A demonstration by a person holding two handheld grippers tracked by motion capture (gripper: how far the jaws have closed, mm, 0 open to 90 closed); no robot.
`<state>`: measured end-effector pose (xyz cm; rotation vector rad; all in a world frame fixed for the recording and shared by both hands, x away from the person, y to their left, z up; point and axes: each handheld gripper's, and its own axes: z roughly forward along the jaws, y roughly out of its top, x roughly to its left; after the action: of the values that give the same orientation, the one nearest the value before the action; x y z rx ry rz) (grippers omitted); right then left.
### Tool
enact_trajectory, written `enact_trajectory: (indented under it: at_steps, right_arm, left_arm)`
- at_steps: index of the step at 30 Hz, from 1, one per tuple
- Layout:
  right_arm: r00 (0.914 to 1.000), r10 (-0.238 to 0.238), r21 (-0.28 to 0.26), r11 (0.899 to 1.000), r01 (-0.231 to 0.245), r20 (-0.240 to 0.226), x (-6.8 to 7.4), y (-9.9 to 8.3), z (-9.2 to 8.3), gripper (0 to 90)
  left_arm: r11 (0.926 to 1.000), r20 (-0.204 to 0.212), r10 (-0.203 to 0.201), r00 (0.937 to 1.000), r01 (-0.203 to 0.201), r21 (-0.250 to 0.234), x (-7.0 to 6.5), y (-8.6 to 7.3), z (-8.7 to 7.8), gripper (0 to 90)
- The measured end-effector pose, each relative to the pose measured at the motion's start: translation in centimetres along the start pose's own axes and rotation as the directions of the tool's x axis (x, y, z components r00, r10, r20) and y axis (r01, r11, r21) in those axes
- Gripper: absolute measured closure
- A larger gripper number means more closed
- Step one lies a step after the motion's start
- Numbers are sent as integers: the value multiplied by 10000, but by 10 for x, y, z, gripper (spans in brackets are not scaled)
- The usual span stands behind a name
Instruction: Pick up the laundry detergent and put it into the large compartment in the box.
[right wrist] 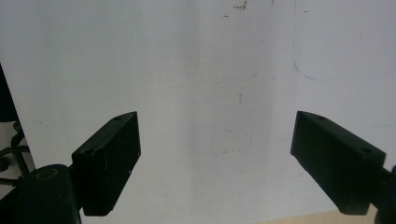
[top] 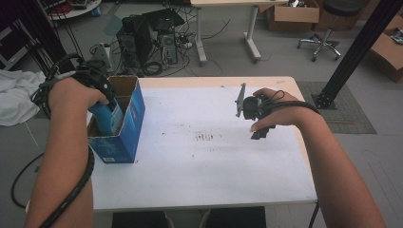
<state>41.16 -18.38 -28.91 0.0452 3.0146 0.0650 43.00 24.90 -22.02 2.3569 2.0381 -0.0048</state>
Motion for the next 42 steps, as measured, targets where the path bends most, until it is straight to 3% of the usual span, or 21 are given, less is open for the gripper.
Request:
enact_trajectory:
  at_steps: [22,36,42]
  right_arm:
    - [10000,32,-32,10000,-32,-34,-1,-1,5,159]
    - [9999,98,-39,9999,-98,-87,-1,-4,9,159]
    - [9999,104,45,9999,-103,-72,-2,-5,11,159]
  left_arm:
    - [9997,-107,158,9998,-156,174,3,1,51,404]
    - [9991,-311,223,9993,-211,361,2,4,72,403]
    - [9994,-258,137,9996,-129,330,4,4,72,402]
